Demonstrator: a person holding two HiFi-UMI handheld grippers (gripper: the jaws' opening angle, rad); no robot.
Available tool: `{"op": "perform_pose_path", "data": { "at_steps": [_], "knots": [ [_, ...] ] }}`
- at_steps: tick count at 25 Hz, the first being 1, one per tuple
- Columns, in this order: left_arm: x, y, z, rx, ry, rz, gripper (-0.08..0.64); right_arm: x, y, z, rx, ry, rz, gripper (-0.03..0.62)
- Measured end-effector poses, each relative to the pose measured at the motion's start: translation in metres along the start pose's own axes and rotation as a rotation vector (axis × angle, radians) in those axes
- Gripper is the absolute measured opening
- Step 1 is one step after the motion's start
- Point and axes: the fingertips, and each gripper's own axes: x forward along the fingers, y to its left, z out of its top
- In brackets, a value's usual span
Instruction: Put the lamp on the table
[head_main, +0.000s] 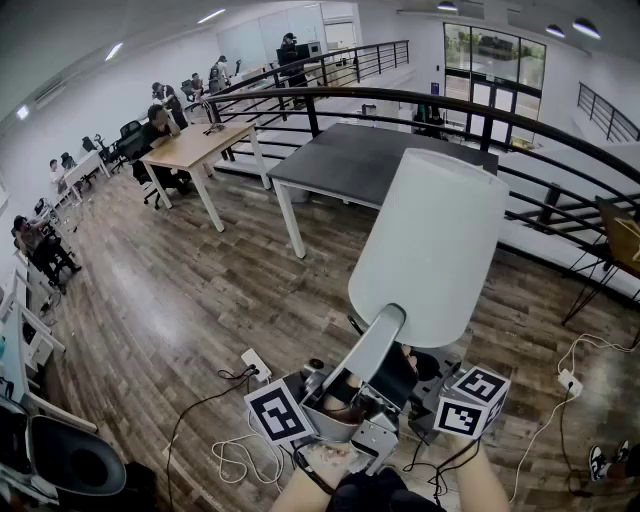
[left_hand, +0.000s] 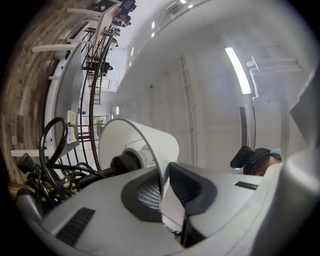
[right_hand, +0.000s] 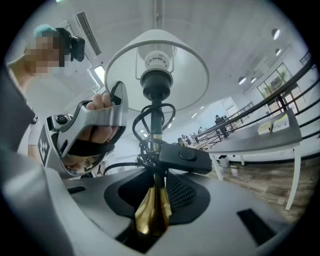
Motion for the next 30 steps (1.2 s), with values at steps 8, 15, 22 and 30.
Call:
{"op": "perform_pose_path", "data": {
  "at_steps": [8,15,22,30],
  "knots": [
    [-0.003,0.004,0.004,-0.008,0.002,0.0,0.049,0.004,-0.002,-0.003,0.002,0.001,-0.006,0.123],
    [0.007,0.01,-0.002,-0.009,0.0,-0.002,0.048,-0.003,-0.011,0.001,-0.006,0.002,-0.011,0.124],
    [0.014,0.017,-0.007,0.009,-0.022,0.003,0.049,-0.007,-0.023,0.004,-0.004,0.014,0.017,0.124],
    [0.021,0.026,-0.013,0.028,-0.044,0.021,0.049,-0.013,-0.031,0.003,0.011,0.025,0.054,0.124]
  ]
}}
